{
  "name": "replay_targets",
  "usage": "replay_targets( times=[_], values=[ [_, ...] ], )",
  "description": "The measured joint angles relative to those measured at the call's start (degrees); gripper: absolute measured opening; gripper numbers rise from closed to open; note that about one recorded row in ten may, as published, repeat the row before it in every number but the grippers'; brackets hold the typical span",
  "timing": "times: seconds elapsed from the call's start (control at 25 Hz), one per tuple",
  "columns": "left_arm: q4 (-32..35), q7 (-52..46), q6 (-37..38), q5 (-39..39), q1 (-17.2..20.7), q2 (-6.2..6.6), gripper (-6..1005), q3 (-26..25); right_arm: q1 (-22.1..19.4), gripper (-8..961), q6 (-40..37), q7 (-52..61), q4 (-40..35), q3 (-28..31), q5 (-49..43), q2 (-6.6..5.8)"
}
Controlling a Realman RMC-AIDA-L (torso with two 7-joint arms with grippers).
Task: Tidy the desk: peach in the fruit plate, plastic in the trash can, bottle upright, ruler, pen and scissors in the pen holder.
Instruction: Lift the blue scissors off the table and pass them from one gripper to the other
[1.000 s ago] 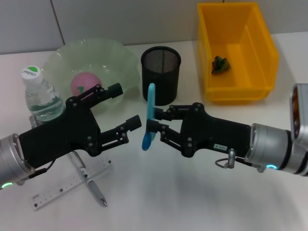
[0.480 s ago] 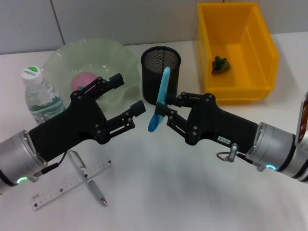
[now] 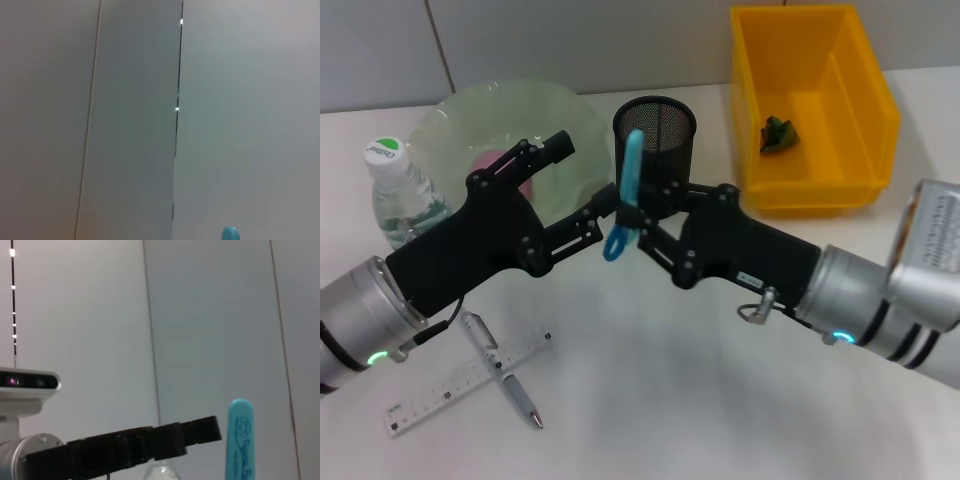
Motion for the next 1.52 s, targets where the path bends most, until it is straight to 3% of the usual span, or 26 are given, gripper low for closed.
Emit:
replay_targets(
  times=[0.32,0.92,1.52],
  values=[
    [-1.36,2.76,-1.59,-1.49,-1.35,0.0,786,-0.17,-0.37,295,6.05,-6.34,-4.91,-11.16,13.5,0.0],
    [-2.21,4.21,-2.35,-2.52,-1.48,0.0,785,-0.63,-1.16,299,13.87,-20.36,-11.14,-25.82,33.77,0.0],
    [-2.93,4.91,-2.92,-2.51,-1.65,0.0,784,-1.4,-1.89,303,16.5,-23.6,-12.83,-27.56,35.97,0.0]
  ],
)
